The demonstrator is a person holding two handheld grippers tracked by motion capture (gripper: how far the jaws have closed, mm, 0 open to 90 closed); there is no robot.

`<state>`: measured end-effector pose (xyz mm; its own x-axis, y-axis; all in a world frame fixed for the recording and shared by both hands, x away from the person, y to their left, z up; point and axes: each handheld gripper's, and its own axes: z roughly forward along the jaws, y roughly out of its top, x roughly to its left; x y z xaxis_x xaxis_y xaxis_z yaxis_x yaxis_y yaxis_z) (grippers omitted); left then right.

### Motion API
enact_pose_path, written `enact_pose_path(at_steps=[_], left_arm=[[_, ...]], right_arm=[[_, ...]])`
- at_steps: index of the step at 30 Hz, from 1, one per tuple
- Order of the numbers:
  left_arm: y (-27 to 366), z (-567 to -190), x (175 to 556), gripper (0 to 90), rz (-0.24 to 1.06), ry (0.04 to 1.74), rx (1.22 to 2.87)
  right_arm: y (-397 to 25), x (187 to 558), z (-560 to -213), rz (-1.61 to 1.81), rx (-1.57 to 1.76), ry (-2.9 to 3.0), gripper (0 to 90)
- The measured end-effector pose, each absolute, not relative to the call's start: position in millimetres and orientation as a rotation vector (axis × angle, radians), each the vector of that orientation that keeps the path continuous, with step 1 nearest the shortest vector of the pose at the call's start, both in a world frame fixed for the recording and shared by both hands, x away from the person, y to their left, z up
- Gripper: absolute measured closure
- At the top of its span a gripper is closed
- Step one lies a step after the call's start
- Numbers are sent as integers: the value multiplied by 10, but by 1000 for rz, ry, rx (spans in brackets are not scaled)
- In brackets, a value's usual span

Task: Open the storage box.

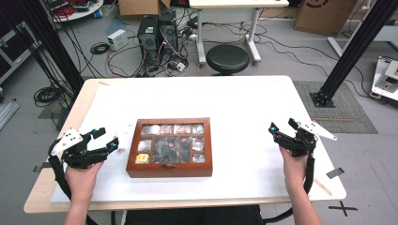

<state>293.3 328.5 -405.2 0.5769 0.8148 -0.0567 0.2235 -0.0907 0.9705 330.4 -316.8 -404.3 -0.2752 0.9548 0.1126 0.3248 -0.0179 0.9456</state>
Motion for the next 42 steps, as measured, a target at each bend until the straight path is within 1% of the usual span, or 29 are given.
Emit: enact_pose_path(at_steps=[8, 15, 21, 26, 32, 35, 42], left_arm=[[3256, -4046, 2921, 284, 628, 867, 1638], [3256, -3958, 2859, 284, 582, 822, 1603], [3146, -3952, 2713, 284, 567, 772, 1657], [3119, -3959, 2575, 276, 556, 758, 1667], [3116, -4090, 2468, 265, 481, 771, 1727], [3099, -4142, 2454, 264, 449, 788, 1790], [3066, -4224, 2426, 264, 363, 782, 1867]], right_arm=[[-3186, 3301, -4031, 1295, 1335, 1637, 218], [-3201, 3303, -4025, 1292, 1340, 1640, 219], [-3211, 3279, -4013, 1287, 1331, 1619, 218], [-3226, 3250, -4001, 1291, 1332, 1599, 218], [-3234, 3277, -4015, 1290, 1340, 1603, 219], [-3233, 3281, -4015, 1287, 1341, 1605, 219], [-3236, 3287, -4014, 1286, 1337, 1601, 218]])
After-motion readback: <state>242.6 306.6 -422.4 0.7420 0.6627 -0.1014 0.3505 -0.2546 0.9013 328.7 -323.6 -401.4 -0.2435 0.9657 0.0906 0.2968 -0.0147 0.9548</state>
